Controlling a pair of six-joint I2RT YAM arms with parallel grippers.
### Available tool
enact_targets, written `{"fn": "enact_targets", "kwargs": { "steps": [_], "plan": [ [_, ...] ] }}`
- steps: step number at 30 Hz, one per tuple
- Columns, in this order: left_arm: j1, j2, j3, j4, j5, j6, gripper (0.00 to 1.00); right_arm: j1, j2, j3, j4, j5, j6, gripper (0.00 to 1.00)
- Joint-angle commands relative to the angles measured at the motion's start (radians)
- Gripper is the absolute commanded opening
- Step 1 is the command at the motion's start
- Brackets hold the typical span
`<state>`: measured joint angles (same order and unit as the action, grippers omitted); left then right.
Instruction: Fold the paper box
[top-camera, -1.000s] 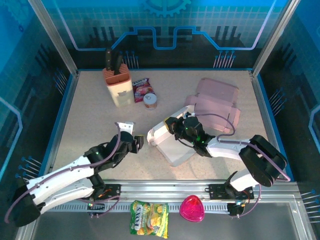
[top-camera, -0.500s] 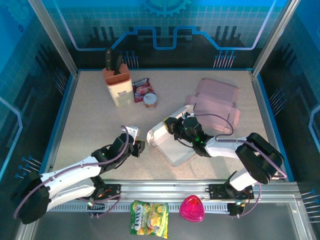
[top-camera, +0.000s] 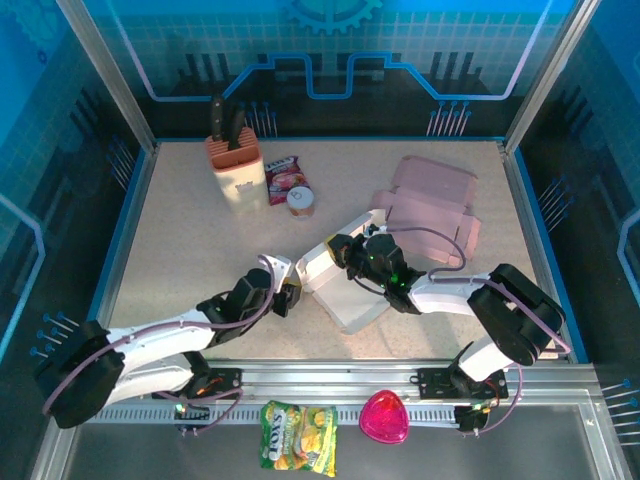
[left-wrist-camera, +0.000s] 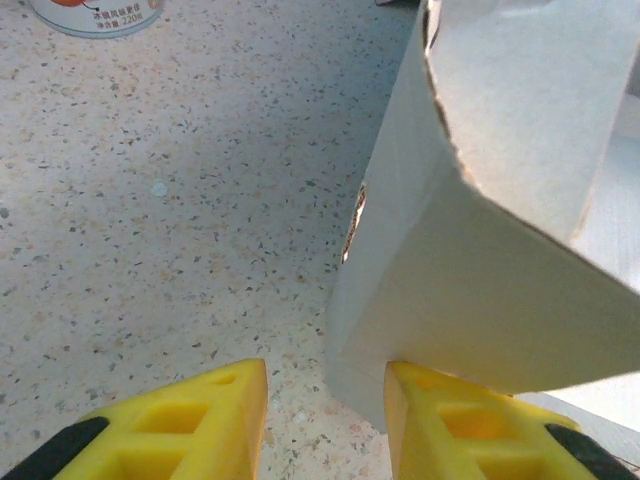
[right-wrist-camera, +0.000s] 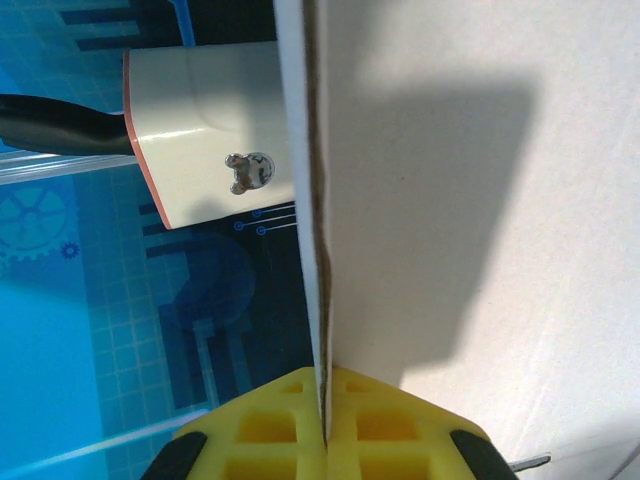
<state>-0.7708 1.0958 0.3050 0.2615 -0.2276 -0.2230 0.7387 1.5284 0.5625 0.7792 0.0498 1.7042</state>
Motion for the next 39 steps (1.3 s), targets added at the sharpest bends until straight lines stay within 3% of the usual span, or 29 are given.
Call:
{"fn": "enact_targets", "kwargs": {
  "steps": [1, 15, 39],
  "plan": [
    [-0.004, 0.048, 0.035, 0.069, 0.027, 0.054, 0.36, 0.001, 0.003, -0.013, 0.019, -0.005, -0.002, 0.00],
    [-0.006, 0.103, 0.071, 0.101, 0.018, 0.119, 0.35, 0.004, 0.008, -0.015, 0.028, -0.018, 0.003, 0.00],
    [-0.018, 0.063, 0.010, 0.208, 0.077, 0.130, 0.51, 0.002, 0.006, -0.019, 0.025, -0.013, 0.007, 0.00]
  ]
}}
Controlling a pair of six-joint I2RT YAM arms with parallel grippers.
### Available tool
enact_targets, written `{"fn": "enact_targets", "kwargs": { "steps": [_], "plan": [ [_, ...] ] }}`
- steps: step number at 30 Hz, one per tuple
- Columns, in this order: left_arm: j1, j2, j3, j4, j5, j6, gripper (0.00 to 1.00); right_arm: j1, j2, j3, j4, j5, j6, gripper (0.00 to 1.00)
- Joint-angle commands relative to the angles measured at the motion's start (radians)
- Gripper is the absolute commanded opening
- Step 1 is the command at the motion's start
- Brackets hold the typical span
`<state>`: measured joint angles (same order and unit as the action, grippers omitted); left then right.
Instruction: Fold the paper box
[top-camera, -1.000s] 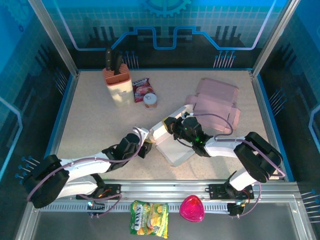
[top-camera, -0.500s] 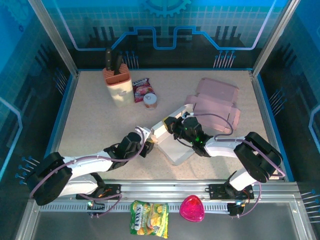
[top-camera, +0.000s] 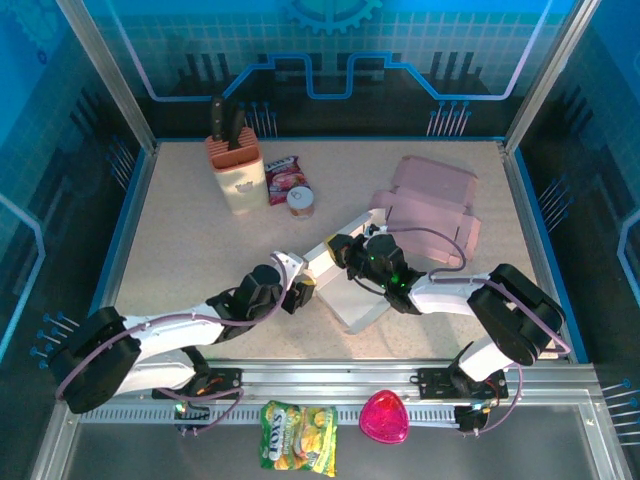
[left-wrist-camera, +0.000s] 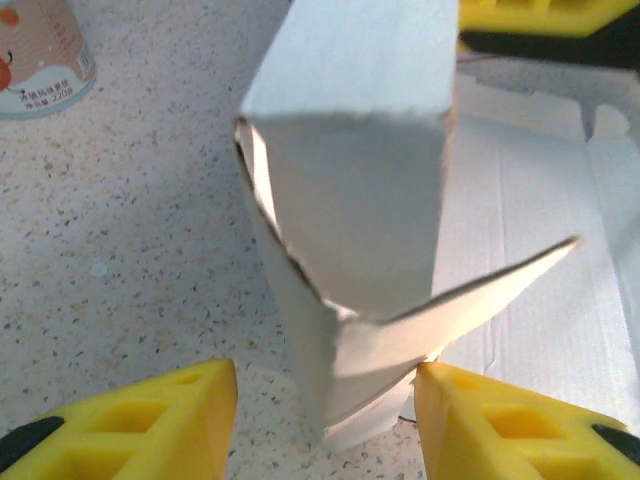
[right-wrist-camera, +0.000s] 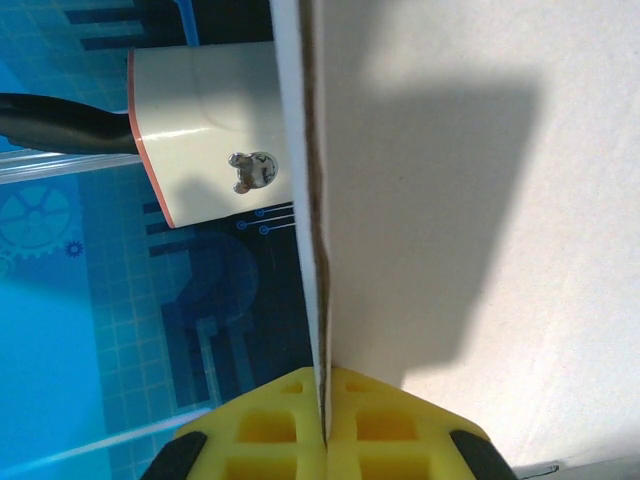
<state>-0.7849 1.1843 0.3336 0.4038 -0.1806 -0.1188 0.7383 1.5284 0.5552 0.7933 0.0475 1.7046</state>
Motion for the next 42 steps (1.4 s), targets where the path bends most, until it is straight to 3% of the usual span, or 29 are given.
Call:
{"fn": "enact_targets", "kwargs": {
  "steps": [1, 15, 24, 42],
  "plan": [
    [-0.003, -0.024, -0.015, 0.054, 0.020, 0.030, 0.51, 0.002, 0.006, -0.011, 0.009, -0.012, 0.005, 0.00],
    [-0.004, 0.096, 0.045, 0.079, -0.050, 0.053, 0.38, 0.007, 0.013, -0.006, 0.007, -0.025, 0.008, 0.00],
    [-0.004, 0.118, 0.058, 0.093, -0.083, 0.074, 0.25, 0.007, 0.028, 0.001, 0.009, -0.027, 0.010, 0.00],
    [-0.038, 0.079, 0.011, 0.124, -0.005, 0.054, 0.30, -0.002, 0.035, 0.030, 0.003, -0.021, 0.014, 0.00]
  ]
}}
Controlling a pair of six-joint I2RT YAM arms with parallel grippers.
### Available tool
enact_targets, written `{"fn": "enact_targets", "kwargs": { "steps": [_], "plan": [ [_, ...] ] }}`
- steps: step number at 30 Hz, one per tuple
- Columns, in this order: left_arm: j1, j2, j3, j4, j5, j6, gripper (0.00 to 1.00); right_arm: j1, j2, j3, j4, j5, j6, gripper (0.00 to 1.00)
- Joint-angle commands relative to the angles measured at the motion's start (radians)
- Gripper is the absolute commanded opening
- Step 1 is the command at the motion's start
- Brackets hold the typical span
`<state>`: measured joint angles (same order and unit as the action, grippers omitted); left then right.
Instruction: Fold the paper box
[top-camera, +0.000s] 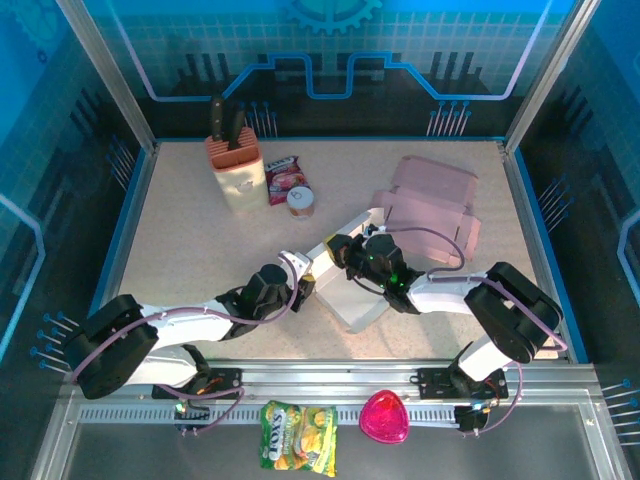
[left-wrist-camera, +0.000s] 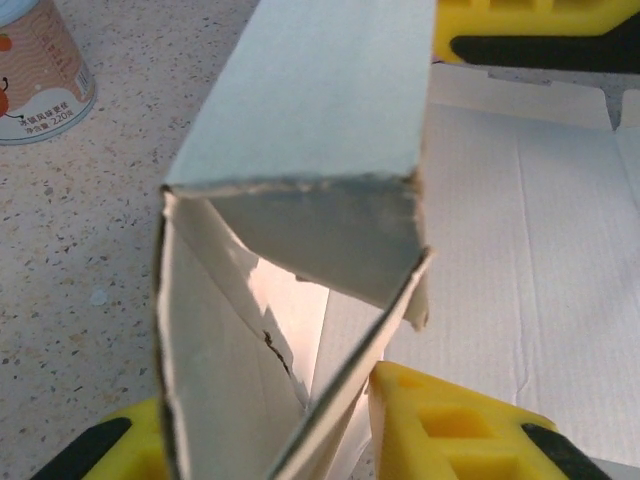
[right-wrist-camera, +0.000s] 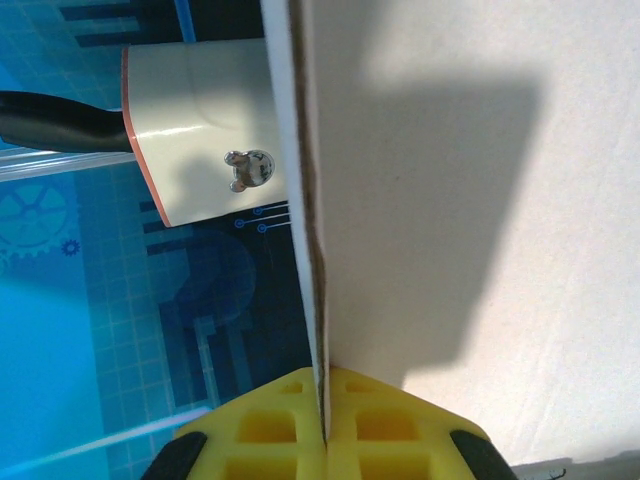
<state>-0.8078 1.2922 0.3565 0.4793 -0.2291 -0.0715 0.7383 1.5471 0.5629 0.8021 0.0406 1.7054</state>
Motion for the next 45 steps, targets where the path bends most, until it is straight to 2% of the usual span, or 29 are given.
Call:
{"fn": "enact_targets", "kwargs": {
  "steps": [1, 10, 20, 27, 34, 39, 43, 45],
  "plan": [
    [-0.018, -0.034, -0.015, 0.047, 0.046, 0.006, 0.30, -0.004, 0.016, 0.025, -0.006, -0.013, 0.013, 0.00],
    [-0.040, -0.035, -0.029, 0.062, 0.059, 0.008, 0.24, -0.007, 0.001, 0.036, -0.023, -0.014, 0.003, 0.00],
    [-0.075, -0.041, -0.020, 0.045, -0.023, -0.041, 0.33, -0.010, -0.021, 0.035, -0.008, 0.001, -0.006, 0.00],
    [-0.079, -0.087, -0.033, 0.006, -0.077, -0.049, 0.34, -0.013, -0.043, 0.040, 0.001, 0.000, -0.011, 0.00],
    [-0.079, -0.113, -0.041, -0.015, -0.113, -0.035, 0.30, -0.013, -0.065, 0.039, -0.012, -0.002, -0.023, 0.00],
    [-0.079, -0.094, -0.032, -0.009, -0.094, -0.035, 0.25, -0.013, -0.063, 0.022, 0.011, -0.007, -0.033, 0.00],
    [-0.079, -0.101, -0.029, -0.030, -0.062, -0.038, 0.37, -0.017, -0.051, 0.025, 0.038, -0.023, -0.051, 0.00],
    [-0.079, -0.120, -0.029, -0.053, -0.061, -0.048, 0.39, -0.021, -0.046, 0.027, 0.050, -0.030, -0.058, 0.00]
  ]
}}
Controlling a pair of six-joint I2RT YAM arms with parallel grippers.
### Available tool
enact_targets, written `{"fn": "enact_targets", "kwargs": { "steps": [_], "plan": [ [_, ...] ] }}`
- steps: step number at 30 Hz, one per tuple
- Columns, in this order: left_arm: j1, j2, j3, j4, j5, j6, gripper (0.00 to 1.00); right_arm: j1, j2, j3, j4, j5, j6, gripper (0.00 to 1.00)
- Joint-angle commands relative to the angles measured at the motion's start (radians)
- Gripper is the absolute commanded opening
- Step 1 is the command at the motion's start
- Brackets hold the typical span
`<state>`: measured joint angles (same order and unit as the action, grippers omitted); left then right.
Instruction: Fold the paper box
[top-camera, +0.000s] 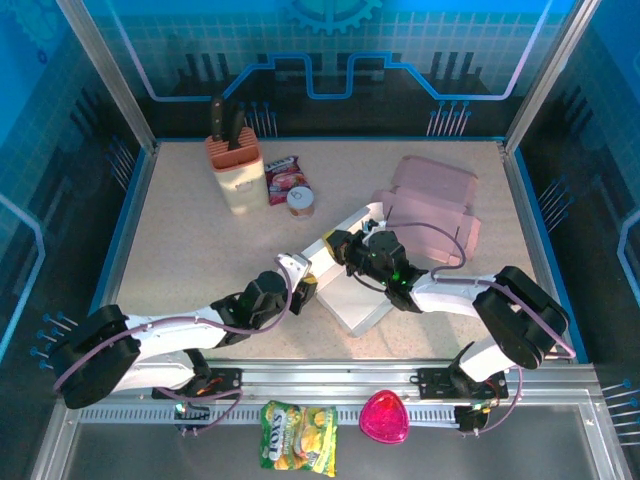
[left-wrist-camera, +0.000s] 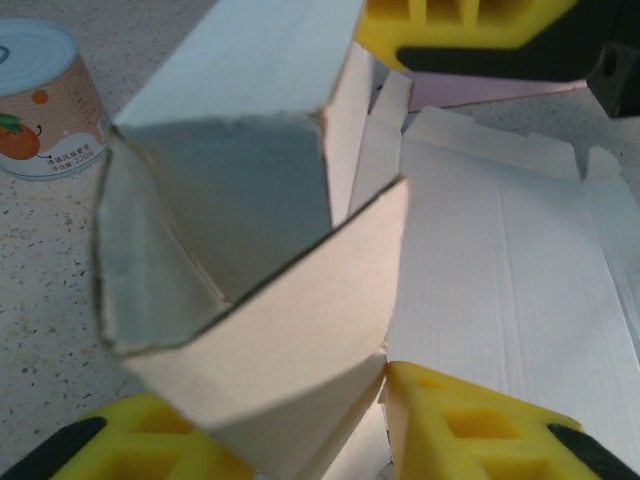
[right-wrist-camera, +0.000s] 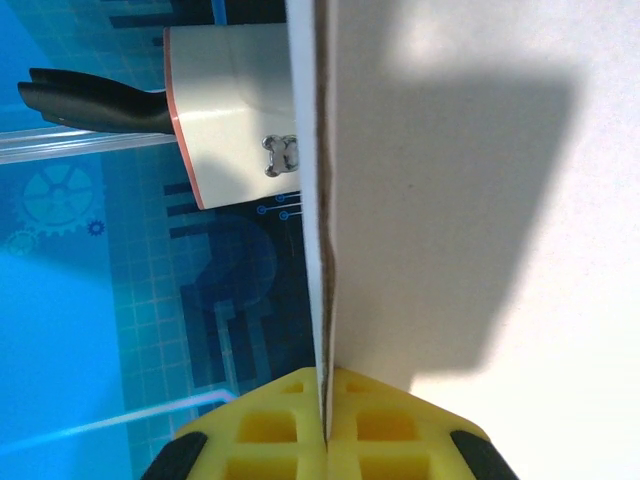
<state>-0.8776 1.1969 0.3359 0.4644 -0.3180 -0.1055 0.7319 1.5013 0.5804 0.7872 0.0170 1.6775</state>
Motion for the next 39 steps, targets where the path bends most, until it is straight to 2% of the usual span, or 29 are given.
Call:
{"fn": "enact_targets", "kwargs": {
  "steps": [1, 5, 12, 14, 19, 25, 28, 31, 39],
  "plan": [
    [-0.009, -0.041, -0.012, -0.046, 0.029, -0.020, 0.41, -0.016, 0.004, 0.011, 0.075, -0.013, -0.036, 0.00],
    [-0.009, -0.098, -0.023, -0.092, -0.013, -0.056, 0.55, -0.025, 0.018, 0.007, 0.125, -0.034, -0.063, 0.00],
    [-0.005, -0.126, -0.033, -0.160, -0.098, -0.137, 0.61, -0.028, 0.108, -0.027, 0.272, -0.074, -0.067, 0.00],
    [-0.001, -0.139, -0.042, -0.175, -0.116, -0.177, 0.58, -0.029, 0.134, -0.033, 0.295, -0.078, -0.068, 0.00],
    [0.013, -0.212, -0.075, -0.206, -0.153, -0.232, 0.43, -0.031, 0.190, -0.031, 0.354, -0.090, -0.050, 0.00],
    [0.094, -0.220, -0.081, -0.221, -0.094, -0.223, 0.34, -0.031, 0.197, -0.025, 0.348, -0.093, -0.049, 0.00],
    [0.110, -0.168, -0.088, -0.147, -0.007, -0.159, 0.36, -0.030, 0.199, -0.021, 0.342, -0.094, -0.047, 0.00],
    [0.110, -0.105, -0.094, -0.065, 0.034, -0.113, 0.37, -0.030, 0.199, -0.017, 0.341, -0.097, -0.044, 0.00],
    [0.115, -0.027, -0.130, 0.122, 0.021, -0.054, 0.35, -0.028, 0.202, -0.016, 0.342, -0.103, -0.039, 0.00]
  ]
}}
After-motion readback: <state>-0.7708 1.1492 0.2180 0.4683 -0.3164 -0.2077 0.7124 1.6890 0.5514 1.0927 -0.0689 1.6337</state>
